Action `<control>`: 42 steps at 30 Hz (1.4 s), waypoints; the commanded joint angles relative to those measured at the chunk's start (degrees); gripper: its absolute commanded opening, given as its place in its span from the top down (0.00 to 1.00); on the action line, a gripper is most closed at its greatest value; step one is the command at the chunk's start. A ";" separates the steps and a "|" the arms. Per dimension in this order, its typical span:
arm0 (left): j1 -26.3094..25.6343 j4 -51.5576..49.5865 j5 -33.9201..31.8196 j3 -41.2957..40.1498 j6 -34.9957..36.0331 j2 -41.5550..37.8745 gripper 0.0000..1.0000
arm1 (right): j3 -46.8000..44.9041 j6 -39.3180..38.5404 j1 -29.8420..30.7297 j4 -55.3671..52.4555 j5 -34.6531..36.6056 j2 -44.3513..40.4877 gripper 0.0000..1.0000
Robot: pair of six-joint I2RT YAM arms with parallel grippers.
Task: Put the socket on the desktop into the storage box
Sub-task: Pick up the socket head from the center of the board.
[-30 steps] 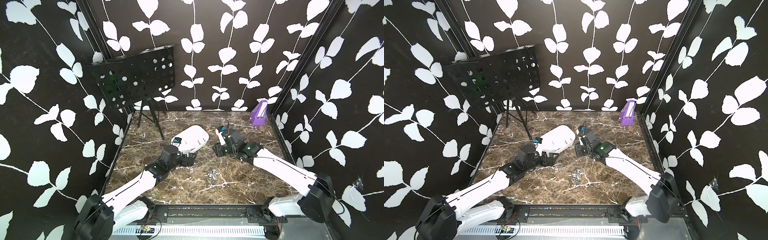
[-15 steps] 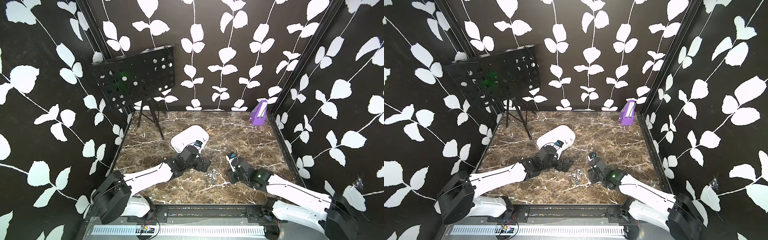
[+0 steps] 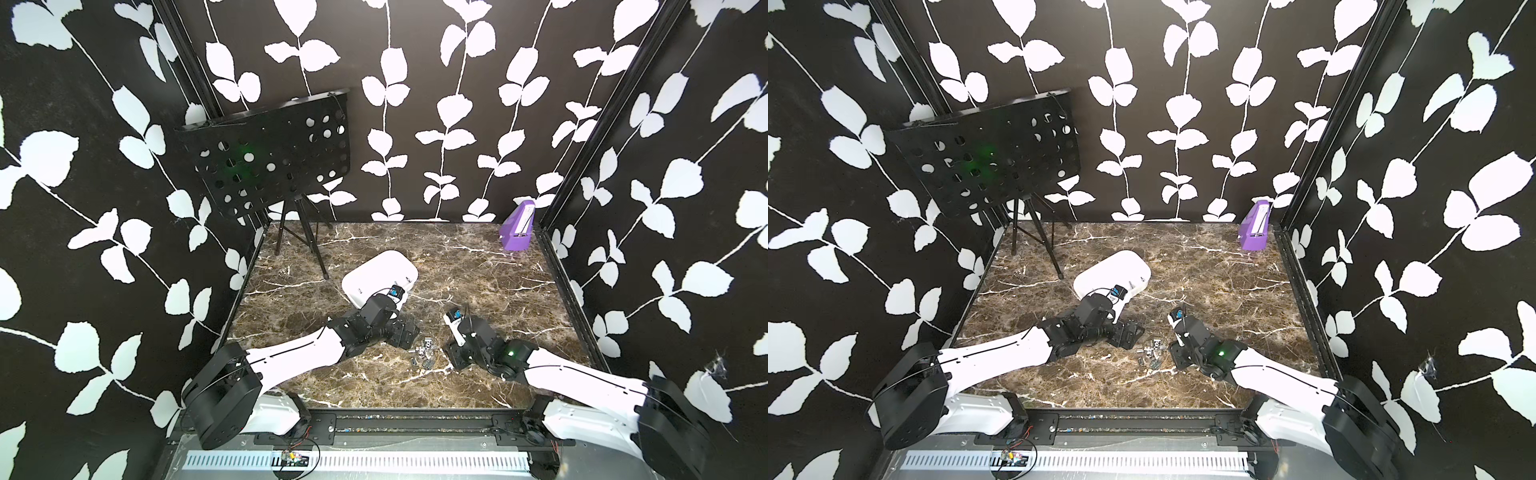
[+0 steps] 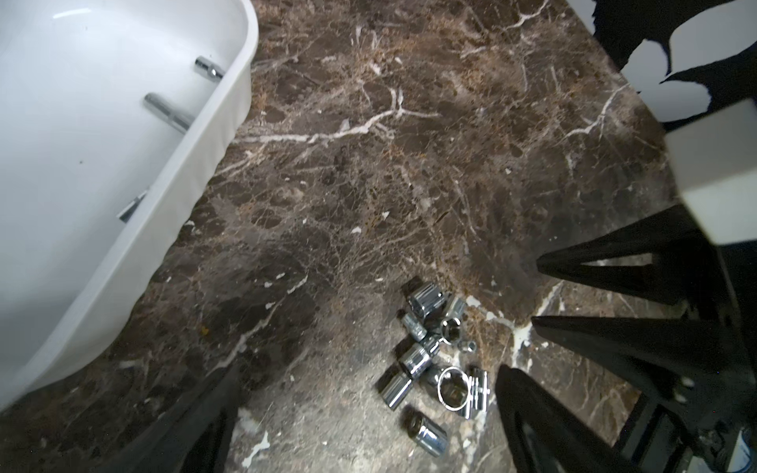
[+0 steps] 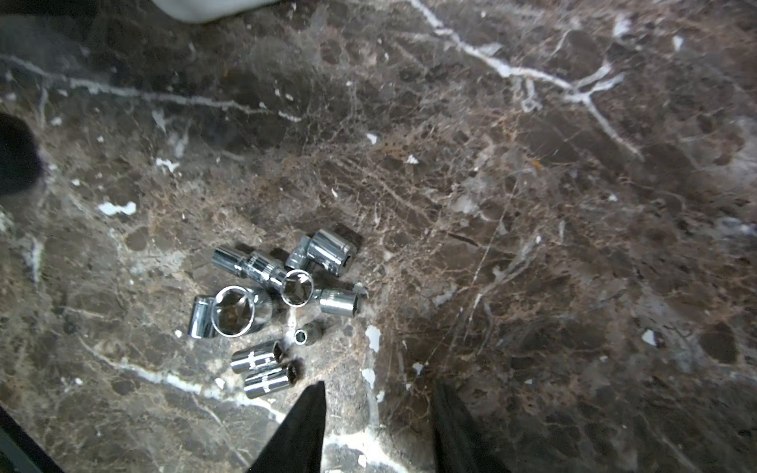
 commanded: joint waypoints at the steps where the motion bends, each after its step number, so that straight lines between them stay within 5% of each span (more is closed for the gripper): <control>1: 0.11 -2.90 0.83 -2.68 -0.03 -2.04 0.04 | 2.07 -1.50 1.01 1.65 -1.95 4.41 0.60; 42: 0.03 -3.61 3.21 -0.15 -1.56 3.73 0.04 | 7.87 -3.01 1.81 3.09 -1.85 18.24 0.54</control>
